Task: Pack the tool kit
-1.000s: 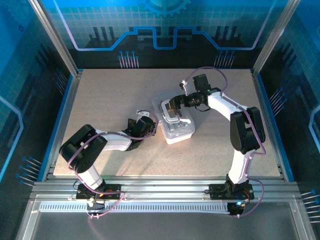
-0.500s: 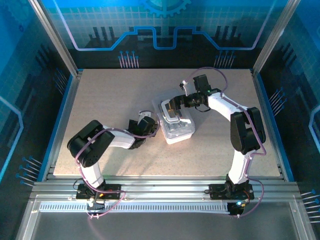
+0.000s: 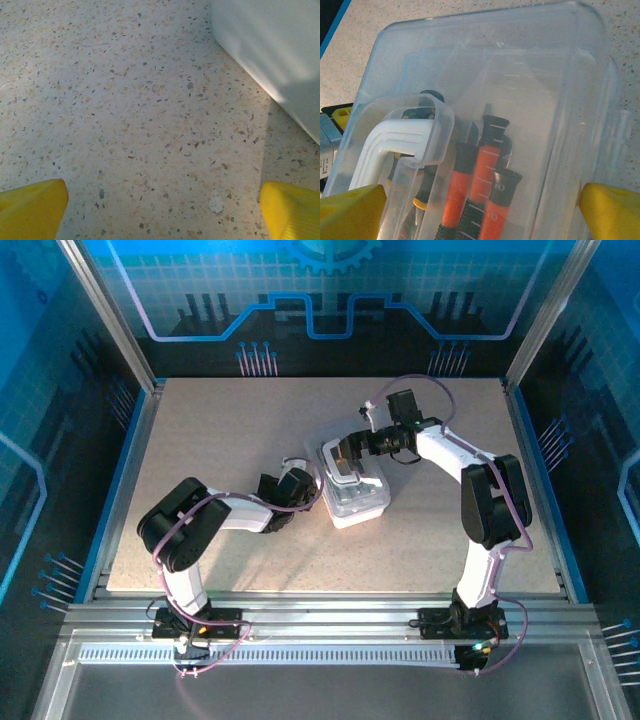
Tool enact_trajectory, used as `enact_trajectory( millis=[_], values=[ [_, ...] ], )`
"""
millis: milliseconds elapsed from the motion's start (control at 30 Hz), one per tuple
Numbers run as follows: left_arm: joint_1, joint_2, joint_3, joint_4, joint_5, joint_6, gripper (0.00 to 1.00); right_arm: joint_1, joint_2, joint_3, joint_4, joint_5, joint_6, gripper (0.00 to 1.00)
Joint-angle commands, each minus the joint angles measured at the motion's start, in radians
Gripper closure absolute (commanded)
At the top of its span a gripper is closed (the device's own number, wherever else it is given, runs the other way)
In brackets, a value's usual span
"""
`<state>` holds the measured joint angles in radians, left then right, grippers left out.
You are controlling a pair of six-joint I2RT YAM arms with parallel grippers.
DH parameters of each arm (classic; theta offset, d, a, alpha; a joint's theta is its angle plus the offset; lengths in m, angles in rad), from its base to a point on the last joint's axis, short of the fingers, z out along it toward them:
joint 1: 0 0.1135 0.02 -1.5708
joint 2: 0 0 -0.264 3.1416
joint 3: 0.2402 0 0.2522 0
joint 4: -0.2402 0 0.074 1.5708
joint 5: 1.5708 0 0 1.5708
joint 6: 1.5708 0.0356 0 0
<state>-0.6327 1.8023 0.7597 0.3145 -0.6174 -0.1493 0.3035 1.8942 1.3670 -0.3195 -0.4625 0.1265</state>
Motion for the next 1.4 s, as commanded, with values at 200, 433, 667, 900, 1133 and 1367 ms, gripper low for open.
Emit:
enact_trajectory(
  millis=[200,433,667,900,1133,1367],
  values=[
    [0.114,-0.321,0.022,-0.103,0.024,0.015,0.01,-0.065,-0.177,-0.1,-0.212,0.093,0.036,0.0],
    [0.33,-0.687,-0.147,-0.143,0.154,0.03,0.01,-0.192,-0.554,-0.319,0.063,0.349,-0.008,0.0],
    [0.546,-0.697,-0.386,0.088,0.31,0.017,0.01,-0.235,-0.871,-0.966,0.771,0.561,-0.156,0.0],
    [0.647,-0.475,-0.423,0.446,0.42,0.04,0.01,-0.242,-0.669,-1.118,1.134,0.609,-0.104,0.0],
    [0.621,-0.282,-0.378,0.561,0.402,0.098,0.01,-0.257,-0.385,-0.972,1.171,0.558,-0.093,0.0],
    [0.616,-0.257,-0.393,0.62,0.4,0.113,0.01,-0.251,-0.358,-0.981,1.225,0.569,-0.106,0.0]
  ],
)
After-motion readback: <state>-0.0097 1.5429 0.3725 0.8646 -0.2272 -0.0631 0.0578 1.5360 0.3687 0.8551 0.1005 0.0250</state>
